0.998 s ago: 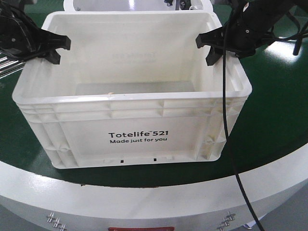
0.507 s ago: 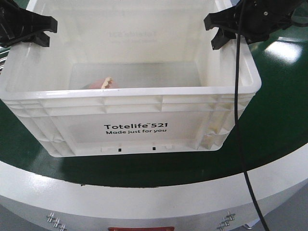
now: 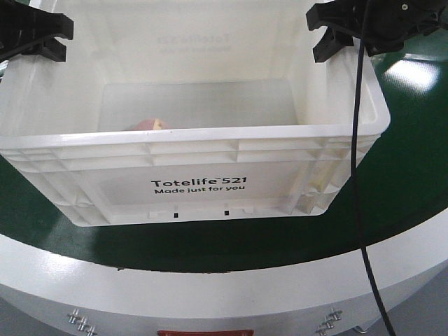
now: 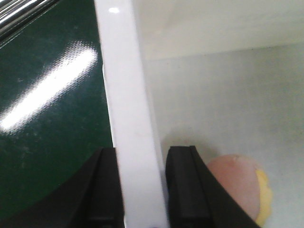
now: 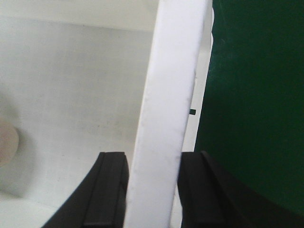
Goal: Place moving items into box and shelve
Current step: 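Lift the crate with both grippers off the conveyor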
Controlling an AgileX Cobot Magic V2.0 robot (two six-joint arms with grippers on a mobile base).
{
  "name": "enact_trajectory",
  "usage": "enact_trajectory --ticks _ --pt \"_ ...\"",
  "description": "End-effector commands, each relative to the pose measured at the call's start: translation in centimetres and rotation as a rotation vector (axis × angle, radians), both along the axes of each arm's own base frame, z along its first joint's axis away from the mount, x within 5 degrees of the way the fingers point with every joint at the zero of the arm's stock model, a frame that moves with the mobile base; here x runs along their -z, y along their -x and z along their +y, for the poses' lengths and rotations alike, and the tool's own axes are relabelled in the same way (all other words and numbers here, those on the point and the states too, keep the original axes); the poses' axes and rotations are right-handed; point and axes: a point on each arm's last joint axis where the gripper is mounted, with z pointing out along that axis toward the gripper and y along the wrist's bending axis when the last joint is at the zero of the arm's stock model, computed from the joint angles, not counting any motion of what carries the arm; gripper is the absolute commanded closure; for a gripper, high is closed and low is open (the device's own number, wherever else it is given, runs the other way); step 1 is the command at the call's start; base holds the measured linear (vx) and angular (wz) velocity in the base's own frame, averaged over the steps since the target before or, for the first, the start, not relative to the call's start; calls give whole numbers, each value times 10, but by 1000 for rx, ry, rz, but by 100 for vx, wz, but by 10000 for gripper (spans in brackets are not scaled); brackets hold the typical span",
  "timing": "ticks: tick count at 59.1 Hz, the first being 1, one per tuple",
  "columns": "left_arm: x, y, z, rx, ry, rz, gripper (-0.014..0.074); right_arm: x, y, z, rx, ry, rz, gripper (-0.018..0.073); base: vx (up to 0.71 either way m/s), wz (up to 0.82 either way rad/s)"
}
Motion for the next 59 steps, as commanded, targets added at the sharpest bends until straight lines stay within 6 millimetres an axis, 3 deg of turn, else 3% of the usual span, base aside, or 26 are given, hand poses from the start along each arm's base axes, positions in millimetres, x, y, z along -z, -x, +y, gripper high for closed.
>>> enact_trajectory --ticks 1,59 --pt "-40 11 -11 22 155 -205 616 -42 18 15 -57 -203 -149 571 0 0" --pt "-41 11 -12 21 174 -211 616 -43 18 18 -62 -238 -146 571 0 0"
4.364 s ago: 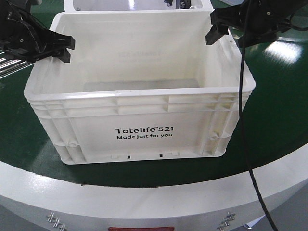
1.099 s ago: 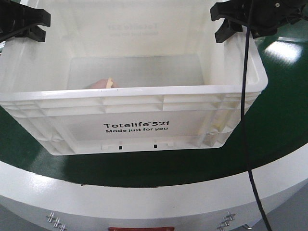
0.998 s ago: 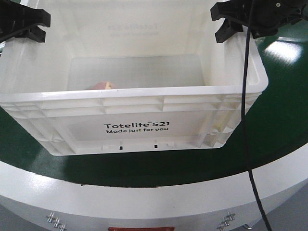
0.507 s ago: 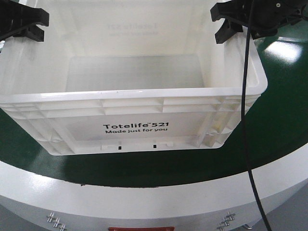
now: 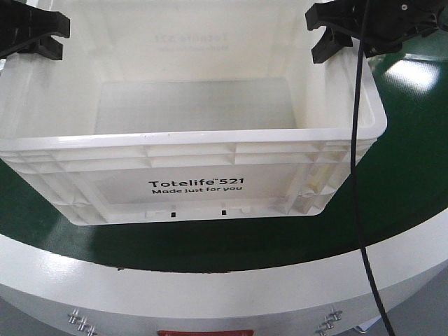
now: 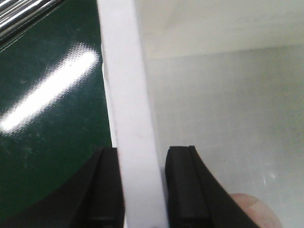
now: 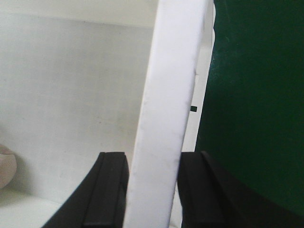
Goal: Place moving items into box and shelve
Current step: 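Lift the crate with both grippers off the conveyor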
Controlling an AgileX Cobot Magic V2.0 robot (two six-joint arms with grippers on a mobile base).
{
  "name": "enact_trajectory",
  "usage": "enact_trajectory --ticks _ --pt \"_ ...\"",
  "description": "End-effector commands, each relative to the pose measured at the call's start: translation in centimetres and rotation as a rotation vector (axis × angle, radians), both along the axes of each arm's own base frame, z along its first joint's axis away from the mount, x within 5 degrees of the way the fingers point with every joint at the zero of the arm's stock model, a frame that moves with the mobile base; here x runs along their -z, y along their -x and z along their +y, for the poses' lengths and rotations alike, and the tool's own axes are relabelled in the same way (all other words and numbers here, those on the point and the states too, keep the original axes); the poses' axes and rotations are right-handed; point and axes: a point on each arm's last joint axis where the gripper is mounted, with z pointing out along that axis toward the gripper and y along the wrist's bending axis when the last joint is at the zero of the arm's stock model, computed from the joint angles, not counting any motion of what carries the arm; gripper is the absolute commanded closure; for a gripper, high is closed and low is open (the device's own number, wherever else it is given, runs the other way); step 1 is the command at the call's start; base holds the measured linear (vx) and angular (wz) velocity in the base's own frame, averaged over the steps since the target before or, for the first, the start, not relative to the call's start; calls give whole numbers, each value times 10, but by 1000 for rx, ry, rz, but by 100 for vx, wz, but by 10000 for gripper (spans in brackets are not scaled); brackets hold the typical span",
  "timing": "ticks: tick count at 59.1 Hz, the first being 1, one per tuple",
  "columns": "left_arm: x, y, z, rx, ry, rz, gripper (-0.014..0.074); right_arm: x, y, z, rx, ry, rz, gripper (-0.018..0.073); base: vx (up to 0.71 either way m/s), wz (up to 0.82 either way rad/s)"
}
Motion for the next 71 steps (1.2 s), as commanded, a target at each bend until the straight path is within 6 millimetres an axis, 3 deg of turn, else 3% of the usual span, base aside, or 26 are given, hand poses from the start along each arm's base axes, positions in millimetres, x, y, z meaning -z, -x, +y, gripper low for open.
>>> enact_trajectory --ticks 1,71 --pt "-40 10 -13 23 174 -207 616 -43 18 17 -55 -227 -153 571 0 0" --pt "-43 8 -12 16 180 -241 613 -43 17 17 -51 -236 -156 571 0 0"
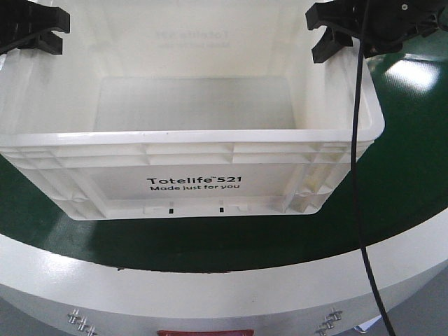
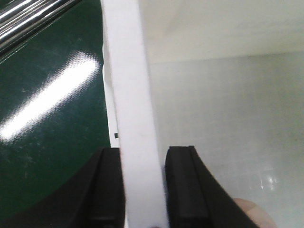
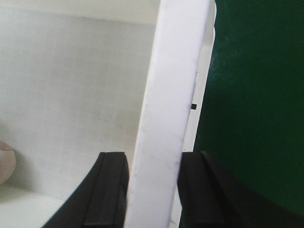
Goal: Place moving items into box and shelve
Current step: 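Lift the crate with both grippers off the conveyor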
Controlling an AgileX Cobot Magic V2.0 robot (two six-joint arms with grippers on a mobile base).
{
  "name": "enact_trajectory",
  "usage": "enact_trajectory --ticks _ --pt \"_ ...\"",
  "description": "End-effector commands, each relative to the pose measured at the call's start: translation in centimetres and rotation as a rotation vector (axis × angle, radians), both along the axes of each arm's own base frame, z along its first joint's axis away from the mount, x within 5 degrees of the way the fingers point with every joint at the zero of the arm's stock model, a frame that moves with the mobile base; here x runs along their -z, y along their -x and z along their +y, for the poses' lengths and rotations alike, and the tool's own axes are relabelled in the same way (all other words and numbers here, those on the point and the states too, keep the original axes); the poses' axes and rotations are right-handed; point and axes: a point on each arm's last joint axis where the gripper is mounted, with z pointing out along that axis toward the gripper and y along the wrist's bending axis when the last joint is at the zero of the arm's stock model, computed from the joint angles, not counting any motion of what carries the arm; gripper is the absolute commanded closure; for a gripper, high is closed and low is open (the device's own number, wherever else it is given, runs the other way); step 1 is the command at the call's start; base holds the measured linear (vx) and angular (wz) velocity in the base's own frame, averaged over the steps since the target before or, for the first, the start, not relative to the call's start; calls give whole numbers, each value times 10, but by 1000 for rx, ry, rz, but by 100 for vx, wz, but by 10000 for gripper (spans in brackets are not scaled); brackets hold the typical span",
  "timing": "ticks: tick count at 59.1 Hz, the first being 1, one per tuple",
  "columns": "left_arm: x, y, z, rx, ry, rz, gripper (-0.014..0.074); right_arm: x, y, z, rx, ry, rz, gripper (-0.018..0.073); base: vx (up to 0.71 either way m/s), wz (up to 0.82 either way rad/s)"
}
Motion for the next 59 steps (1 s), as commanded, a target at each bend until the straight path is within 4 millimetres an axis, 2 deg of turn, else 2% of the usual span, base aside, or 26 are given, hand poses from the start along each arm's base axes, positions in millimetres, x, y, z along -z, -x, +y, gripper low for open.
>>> enact_trajectory --ticks 1,59 --pt "-40 10 -12 22 173 -209 613 -43 17 17 -53 -235 -156 571 0 0" --pt "-40 10 -12 22 174 -210 613 -43 17 17 -53 -234 -156 571 0 0"
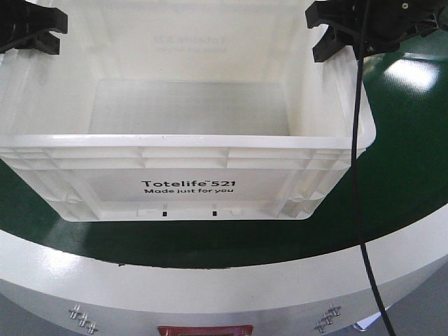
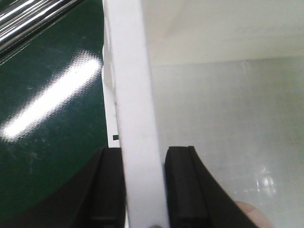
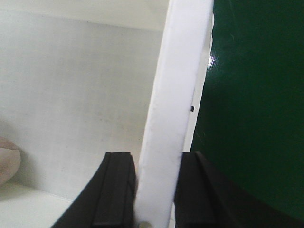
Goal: Place moving items into box and shelve
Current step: 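Lift the crate with both grippers off the conveyor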
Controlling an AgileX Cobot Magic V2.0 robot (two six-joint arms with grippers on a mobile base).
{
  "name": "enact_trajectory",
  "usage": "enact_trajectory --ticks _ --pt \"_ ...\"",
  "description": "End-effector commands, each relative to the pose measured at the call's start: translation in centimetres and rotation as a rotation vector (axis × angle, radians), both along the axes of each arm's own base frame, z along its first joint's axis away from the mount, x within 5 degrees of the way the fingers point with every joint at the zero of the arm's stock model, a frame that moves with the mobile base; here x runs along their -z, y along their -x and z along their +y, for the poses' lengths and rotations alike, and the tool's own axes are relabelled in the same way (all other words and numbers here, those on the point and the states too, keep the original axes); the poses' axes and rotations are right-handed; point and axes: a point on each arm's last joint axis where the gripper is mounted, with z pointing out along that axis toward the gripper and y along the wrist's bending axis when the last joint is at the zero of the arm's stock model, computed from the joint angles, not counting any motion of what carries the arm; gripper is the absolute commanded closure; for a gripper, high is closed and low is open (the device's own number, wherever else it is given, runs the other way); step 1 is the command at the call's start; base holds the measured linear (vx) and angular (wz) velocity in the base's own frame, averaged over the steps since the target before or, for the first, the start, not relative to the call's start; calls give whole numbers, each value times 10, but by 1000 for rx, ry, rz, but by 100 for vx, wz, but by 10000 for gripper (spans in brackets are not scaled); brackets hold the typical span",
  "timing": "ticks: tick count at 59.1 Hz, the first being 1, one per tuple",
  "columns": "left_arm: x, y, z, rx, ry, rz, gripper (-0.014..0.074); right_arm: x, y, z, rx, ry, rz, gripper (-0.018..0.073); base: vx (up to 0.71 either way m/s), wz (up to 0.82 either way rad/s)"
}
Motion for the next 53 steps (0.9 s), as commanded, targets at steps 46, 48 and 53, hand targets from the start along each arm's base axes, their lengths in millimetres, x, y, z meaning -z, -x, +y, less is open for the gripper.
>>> enact_trajectory --ticks 46,48,53 --pt "-41 10 -15 28 184 -210 613 -42 16 16 -47 -219 -158 571 -4 -1" --pt "-41 10 -15 28 184 -210 613 -42 16 16 -47 -219 -158 571 -2 -2" --pt "-41 10 -15 28 184 -210 613 -42 16 16 -47 -219 -158 571 -1 -1"
